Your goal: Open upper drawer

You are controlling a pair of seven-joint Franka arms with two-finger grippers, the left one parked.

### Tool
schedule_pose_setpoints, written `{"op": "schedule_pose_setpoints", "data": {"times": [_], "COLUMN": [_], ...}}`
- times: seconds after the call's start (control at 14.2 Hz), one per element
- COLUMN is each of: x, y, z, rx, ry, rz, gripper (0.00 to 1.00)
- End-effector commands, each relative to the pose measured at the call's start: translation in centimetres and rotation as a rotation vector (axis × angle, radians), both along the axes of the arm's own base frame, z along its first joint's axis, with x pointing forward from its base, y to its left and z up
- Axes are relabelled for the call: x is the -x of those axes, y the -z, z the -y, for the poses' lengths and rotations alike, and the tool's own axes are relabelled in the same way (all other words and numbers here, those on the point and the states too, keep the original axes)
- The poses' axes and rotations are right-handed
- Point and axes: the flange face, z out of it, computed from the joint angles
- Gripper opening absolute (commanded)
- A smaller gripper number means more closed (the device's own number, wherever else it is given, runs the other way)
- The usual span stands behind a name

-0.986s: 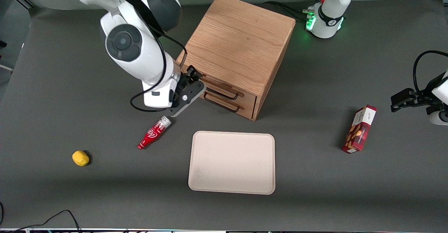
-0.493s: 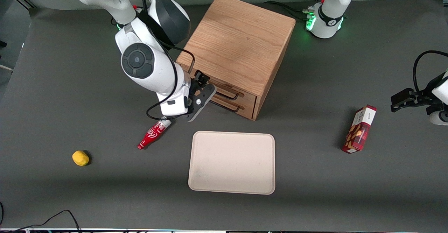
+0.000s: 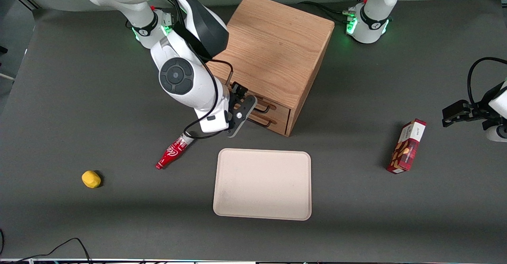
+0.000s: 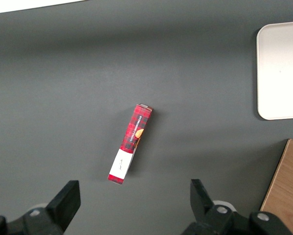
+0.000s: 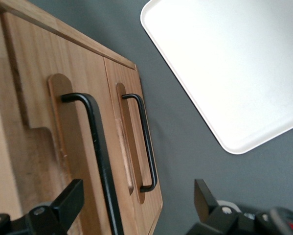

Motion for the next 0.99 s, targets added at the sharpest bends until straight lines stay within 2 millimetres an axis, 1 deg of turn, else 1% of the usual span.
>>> {"op": "schedule_pose_setpoints", "data": {"times": [0.0, 0.21, 0.28, 0.49, 0.7, 0.85, 0.92], "x": [0.5, 1.0, 1.4, 1.4, 1.0, 0.4, -0.2], "y": [1.3, 2.7, 3.0, 3.1, 3.9, 5.4, 5.7], "z": [-0.4, -0.7, -1.2, -1.3, -1.4, -1.2, -1.5], "rx": [-0.033, -0.033, -0.039, -0.042, -0.049, -0.030, -0.034], "ry": [-0.036, -0.040, -0.046, -0.049, -0.088, -0.110, -0.130], "rz": [0.003, -0.001, -0.002, 0.001, 0.020, 0.022, 0.033], "gripper": [1.00, 1.00, 1.00, 1.00, 1.00, 1.00, 1.00]}}
